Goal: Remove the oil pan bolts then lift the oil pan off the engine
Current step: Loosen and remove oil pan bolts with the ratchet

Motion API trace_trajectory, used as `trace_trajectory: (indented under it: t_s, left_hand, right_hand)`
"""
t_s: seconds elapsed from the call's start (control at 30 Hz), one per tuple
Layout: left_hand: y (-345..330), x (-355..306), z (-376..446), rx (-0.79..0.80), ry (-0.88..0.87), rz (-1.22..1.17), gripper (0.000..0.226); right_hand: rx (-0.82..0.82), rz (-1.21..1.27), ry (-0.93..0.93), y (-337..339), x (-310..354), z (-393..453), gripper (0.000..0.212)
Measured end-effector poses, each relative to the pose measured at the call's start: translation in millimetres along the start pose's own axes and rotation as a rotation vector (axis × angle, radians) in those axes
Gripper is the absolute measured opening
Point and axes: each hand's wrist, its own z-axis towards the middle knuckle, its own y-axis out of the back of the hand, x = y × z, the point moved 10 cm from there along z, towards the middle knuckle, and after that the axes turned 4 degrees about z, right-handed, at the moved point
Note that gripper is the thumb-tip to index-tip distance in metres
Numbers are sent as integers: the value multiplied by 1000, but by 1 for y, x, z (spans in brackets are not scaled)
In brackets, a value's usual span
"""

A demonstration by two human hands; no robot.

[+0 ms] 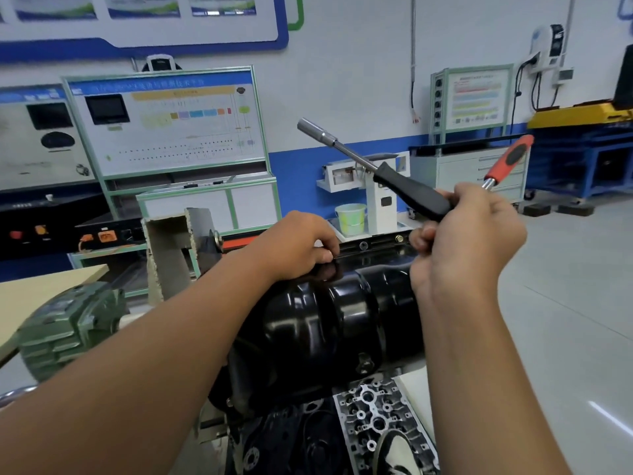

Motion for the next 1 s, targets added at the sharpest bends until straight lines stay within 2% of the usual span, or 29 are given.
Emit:
trace_trajectory:
  t_s: [0.27, 0.57, 0.73, 1.0]
  left_hand:
    - [-3, 0, -2, 12, -18, -57, 15]
    - [0, 5, -2, -59, 17, -98, 3]
    - [-6, 3, -3, 27, 31, -144, 20]
    - [2, 6, -5, -55, 58, -114, 7]
  right_hand:
    - [31, 8, 27, 2, 1, -5, 15]
    - [111, -57, 69, -1, 2, -6, 12]
    - [131, -69, 72, -1, 3, -9, 13]
    - [168, -118, 123, -2, 6, -13, 12]
